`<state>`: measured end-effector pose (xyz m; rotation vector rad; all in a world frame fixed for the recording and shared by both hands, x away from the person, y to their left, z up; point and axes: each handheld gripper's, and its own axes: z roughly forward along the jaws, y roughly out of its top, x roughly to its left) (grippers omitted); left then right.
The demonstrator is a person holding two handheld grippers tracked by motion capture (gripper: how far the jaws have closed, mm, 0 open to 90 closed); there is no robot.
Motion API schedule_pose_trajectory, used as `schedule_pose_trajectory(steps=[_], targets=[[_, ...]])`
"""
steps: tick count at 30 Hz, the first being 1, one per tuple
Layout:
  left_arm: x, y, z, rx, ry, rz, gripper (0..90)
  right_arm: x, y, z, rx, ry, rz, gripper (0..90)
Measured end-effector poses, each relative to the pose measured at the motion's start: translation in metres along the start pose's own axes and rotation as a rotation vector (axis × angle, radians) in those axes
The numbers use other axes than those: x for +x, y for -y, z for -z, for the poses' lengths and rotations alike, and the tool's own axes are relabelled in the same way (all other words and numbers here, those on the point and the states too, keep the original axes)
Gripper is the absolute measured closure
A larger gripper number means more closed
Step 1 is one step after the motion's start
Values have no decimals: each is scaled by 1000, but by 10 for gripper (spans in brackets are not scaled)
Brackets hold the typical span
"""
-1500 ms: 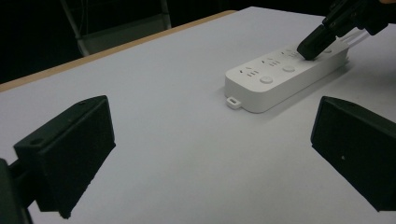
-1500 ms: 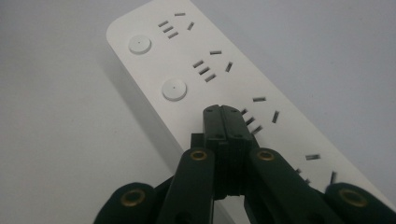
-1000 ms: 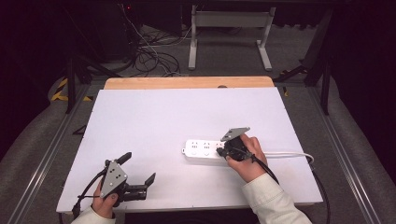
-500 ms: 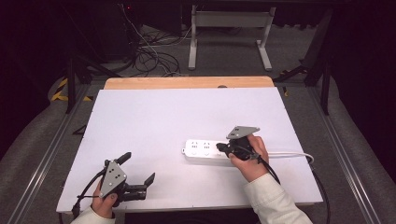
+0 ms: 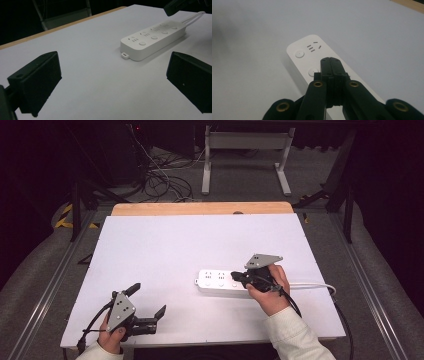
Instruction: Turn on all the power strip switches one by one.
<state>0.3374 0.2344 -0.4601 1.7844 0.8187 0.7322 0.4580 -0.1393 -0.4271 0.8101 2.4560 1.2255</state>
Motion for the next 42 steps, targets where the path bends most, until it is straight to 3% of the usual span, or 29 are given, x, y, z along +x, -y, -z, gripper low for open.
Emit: schedule_pose_trajectory(steps=[10, 15, 27, 42], targets=[[0, 0, 0, 3, -4, 0, 2, 11, -7, -10, 25, -44, 30, 900], [0, 0, -1, 4, -6, 0, 2, 12, -8, -19, 46, -77, 17, 900], [0, 0, -1, 4, -7, 1, 2, 14, -7, -42, 102, -84, 19, 900], [0, 0, 0, 2, -5, 7, 2, 14, -5, -51, 141, -48, 23, 900]])
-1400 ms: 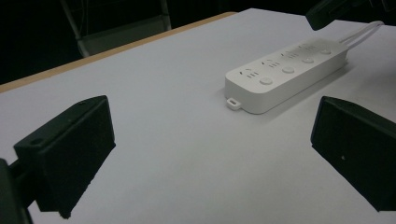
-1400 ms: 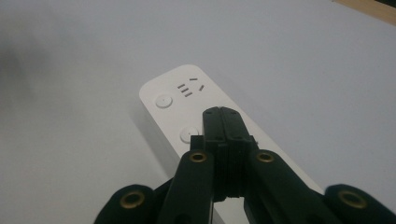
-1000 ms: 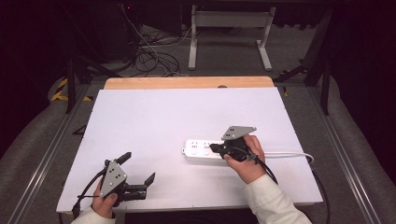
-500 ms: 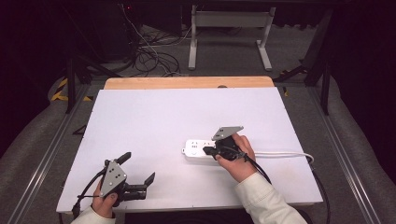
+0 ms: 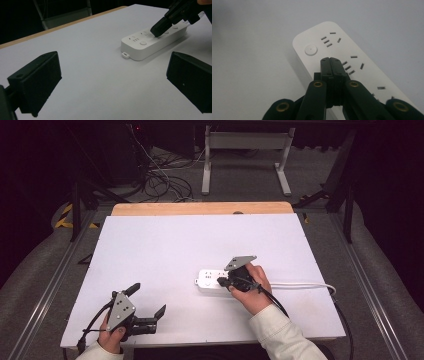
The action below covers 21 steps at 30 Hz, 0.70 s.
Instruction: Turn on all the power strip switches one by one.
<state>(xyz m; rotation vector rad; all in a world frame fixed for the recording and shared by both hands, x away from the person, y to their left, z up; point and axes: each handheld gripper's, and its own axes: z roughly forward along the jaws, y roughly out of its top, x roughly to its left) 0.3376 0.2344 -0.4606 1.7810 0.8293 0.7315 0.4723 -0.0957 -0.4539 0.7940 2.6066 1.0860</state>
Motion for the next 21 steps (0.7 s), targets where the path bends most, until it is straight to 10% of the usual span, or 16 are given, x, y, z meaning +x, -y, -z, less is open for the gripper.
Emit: schedule_pose_trajectory(steps=[21], targets=[[-1, 0, 0, 1, -1, -2, 2, -2, 2, -2, 6, -16, -20, 900]])
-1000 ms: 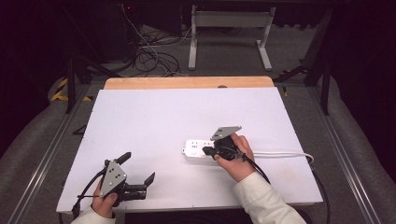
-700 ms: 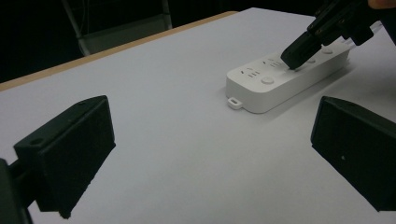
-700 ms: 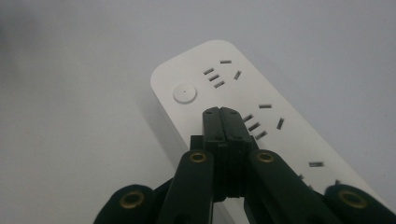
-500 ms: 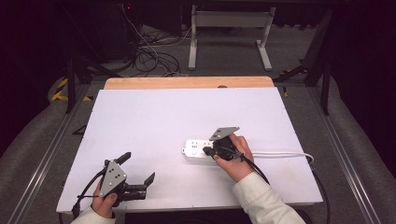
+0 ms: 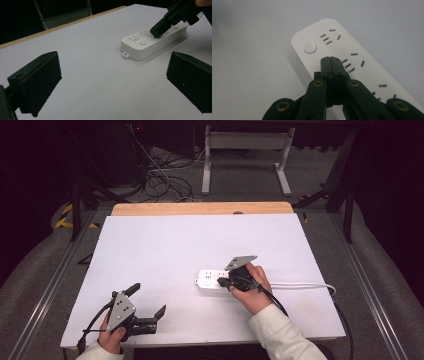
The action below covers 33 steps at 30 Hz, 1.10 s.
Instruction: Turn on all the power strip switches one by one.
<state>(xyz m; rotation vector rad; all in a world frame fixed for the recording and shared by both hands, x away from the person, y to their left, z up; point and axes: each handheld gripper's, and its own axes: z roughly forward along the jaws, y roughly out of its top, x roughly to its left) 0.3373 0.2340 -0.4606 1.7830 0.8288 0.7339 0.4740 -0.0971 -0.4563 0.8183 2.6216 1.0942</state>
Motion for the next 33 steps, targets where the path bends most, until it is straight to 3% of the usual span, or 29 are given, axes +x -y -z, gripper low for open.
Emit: schedule_pose_trajectory(steps=[6, 28, 30, 33], targets=[[0, 0, 0, 0, -1, 0, 2, 2, 0, -1, 6, 13, 8, 900], [0, 0, 0, 3, -3, -5, 2, -1, 1, -1, 24, 1, -37, 900], [1, 0, 0, 4, -3, -4, 2, 0, 1, -1, 16, 1, -14, 900], [0, 0, 0, -1, 3, 5, 2, 3, 0, 7, -85, 22, 18, 900]])
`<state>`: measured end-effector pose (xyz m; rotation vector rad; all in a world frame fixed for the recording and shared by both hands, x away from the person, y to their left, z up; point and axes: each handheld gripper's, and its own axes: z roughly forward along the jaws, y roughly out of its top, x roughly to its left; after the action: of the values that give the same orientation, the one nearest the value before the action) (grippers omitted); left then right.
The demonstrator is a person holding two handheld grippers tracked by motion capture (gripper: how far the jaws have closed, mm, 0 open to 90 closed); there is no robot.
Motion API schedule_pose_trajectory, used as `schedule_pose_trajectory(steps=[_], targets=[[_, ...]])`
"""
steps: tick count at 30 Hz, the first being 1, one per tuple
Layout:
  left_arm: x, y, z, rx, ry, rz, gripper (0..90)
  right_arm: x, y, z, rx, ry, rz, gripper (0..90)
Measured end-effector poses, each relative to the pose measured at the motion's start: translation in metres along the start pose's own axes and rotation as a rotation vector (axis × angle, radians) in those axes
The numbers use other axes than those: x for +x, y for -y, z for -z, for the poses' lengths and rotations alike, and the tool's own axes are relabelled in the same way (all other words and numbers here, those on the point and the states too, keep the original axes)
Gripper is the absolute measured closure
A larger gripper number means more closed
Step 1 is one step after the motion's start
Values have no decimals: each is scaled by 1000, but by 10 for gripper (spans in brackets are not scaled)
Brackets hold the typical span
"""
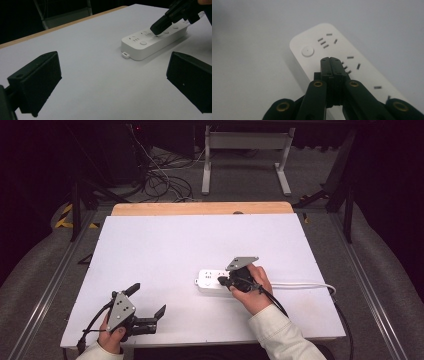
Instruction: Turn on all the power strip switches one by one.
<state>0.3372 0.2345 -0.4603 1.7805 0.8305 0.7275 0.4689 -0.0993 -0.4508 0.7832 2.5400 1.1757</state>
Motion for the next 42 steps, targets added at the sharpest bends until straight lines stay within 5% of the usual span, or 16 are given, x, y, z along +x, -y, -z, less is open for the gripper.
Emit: schedule_pose_trajectory(steps=[2, 5, 16, 25, 42], targets=[[0, 0, -1, 3, -2, 2, 2, 3, -8, 12, -80, -12, -4, 900], [0, 0, -1, 4, -1, 0, 2, 6, -14, 19, -98, -13, 10, 900], [0, 0, 0, 1, -1, 0, 2, 7, -14, 15, -74, -6, 17, 900], [0, 0, 0, 1, -2, -1, 2, 18, -22, -6, -50, -52, 44, 900], [0, 0, 0, 0, 2, -1, 2, 17, -20, -27, 17, -47, 31, 900]])
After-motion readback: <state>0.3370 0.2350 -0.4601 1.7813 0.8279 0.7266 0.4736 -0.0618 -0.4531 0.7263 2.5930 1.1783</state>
